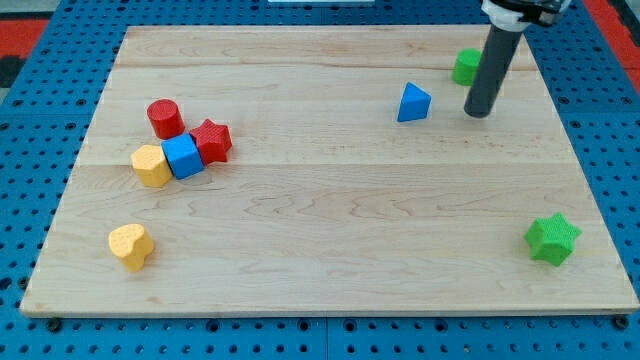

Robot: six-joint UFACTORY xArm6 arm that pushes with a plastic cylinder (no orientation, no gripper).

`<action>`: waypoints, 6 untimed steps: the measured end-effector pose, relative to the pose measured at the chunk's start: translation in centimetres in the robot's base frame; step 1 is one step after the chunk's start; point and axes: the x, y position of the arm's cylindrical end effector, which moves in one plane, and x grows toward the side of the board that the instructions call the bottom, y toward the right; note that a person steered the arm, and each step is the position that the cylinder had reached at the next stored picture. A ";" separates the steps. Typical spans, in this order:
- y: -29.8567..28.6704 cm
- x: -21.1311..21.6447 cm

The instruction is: Move the blue triangle to the bottom right of the blue cube

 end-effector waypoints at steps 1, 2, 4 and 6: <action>-2.9 -1.6; -5.0 -1.3; -9.6 2.1; -15.5 4.6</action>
